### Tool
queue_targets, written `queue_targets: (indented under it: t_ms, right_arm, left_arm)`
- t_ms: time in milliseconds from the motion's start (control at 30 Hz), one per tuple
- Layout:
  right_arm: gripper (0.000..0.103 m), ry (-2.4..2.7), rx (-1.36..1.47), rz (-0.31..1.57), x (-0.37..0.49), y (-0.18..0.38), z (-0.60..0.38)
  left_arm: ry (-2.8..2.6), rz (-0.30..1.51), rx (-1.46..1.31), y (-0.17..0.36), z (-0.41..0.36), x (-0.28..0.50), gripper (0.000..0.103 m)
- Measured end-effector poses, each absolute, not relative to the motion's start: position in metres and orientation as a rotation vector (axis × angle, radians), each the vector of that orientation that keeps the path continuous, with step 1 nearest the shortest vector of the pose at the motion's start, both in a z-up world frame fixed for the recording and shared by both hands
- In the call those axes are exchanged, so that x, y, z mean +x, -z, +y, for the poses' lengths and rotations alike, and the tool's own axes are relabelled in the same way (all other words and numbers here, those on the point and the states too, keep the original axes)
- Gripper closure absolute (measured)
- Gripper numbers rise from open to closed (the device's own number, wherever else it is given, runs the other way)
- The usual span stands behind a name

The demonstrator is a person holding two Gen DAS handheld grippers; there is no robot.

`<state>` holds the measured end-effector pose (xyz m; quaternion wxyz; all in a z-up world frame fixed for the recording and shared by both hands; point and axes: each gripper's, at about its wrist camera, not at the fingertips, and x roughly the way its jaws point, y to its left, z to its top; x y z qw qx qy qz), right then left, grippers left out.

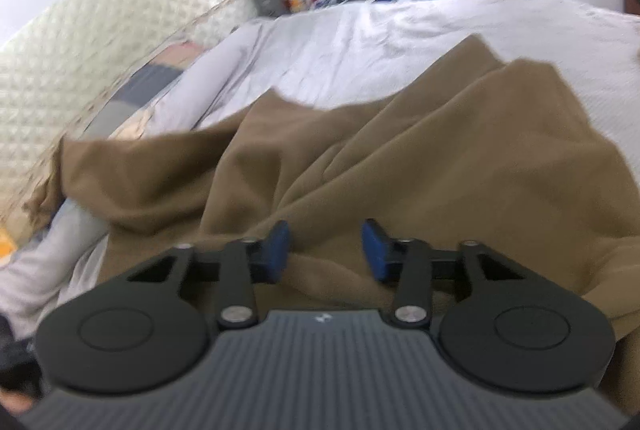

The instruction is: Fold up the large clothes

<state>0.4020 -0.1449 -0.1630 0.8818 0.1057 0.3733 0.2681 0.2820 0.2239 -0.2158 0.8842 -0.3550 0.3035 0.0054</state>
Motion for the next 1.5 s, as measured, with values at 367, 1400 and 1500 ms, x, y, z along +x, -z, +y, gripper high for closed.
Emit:
queue_targets:
  t_ms: [367,1400,1500]
  right_arm:
    - [0.075,-0.621,0.297,1.05,0.341,0.195,-0.166]
    - [0.053,-0.316,0.776,0.919,0.318,0.219,-0.215]
    - [0.064,-0.333,0.726,0.921,0.336,0.223,-0.196]
  left_arm:
    - [-0.032,0.601,-0.784,0.198,0.235,0.255,0.043]
    - [-0.077,0.71,-0.762,0.196,0.217,0.234,0.043]
    - [-0.068,0.709,-0.743,0.196,0.215,0.235,0.044]
